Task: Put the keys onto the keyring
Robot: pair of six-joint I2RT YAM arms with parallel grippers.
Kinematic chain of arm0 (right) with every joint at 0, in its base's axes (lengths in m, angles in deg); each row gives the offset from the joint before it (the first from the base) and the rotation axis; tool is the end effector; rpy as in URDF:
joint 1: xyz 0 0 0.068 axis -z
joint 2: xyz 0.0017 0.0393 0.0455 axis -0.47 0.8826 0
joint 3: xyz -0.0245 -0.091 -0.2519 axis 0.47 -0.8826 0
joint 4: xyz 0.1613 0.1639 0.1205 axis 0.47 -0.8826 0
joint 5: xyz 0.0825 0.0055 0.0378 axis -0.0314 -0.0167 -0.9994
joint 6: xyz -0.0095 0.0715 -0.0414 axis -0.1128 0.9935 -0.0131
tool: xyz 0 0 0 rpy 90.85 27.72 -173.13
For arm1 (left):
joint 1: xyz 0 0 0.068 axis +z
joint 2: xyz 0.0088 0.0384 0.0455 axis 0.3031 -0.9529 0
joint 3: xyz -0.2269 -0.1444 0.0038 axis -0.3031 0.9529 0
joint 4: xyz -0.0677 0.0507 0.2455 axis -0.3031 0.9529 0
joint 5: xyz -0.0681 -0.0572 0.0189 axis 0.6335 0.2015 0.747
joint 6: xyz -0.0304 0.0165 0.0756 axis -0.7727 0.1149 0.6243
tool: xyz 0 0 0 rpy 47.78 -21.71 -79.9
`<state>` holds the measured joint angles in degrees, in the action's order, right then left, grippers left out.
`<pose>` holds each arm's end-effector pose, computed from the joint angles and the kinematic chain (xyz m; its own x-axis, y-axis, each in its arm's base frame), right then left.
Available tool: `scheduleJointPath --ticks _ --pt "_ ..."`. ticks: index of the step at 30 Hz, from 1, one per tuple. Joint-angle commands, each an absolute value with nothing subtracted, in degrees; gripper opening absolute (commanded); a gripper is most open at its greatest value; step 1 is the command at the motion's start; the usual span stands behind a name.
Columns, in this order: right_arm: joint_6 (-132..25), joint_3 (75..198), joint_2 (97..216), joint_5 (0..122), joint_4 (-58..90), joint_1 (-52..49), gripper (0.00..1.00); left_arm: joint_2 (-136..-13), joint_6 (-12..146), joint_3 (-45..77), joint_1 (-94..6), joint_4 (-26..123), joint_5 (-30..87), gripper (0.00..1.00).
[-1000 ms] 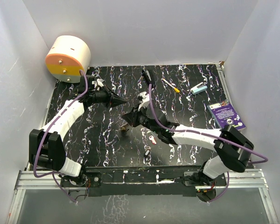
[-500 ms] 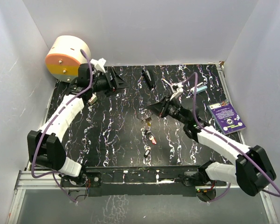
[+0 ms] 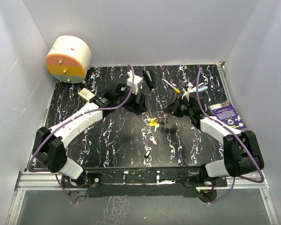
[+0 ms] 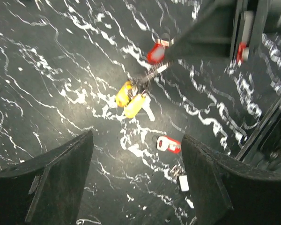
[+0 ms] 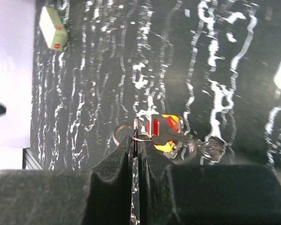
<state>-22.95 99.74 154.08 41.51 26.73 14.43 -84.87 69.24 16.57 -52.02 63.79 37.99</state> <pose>0.2976 0.1059 0.1915 -0.7417 0.3781 -0.5540 -0.1779 0.6854 0.7061 0.2999 -0.2321 0.3076 -0.4943 0.1478 -0.8566 0.6913 0.6643 -0.2843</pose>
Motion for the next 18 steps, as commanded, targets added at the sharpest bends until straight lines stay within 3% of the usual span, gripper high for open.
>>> scheduleJointPath --ticks 1,5,10,18 --pt "-24.65 101.05 154.48 44.22 21.27 16.54 0.10 -84.14 77.19 18.00 -54.19 64.72 31.56 0.73" --pt "-27.27 101.20 153.11 49.63 15.41 16.81 0.15 -85.36 77.11 19.34 -55.94 63.04 32.84 0.73" --pt "-29.03 101.32 149.33 59.08 8.73 17.27 0.30 -87.07 79.68 22.15 -61.14 60.97 35.74 0.68" --pt "-31.00 102.83 142.25 69.76 1.54 17.88 0.39 -91.77 86.84 26.22 -68.25 58.08 37.23 0.65"
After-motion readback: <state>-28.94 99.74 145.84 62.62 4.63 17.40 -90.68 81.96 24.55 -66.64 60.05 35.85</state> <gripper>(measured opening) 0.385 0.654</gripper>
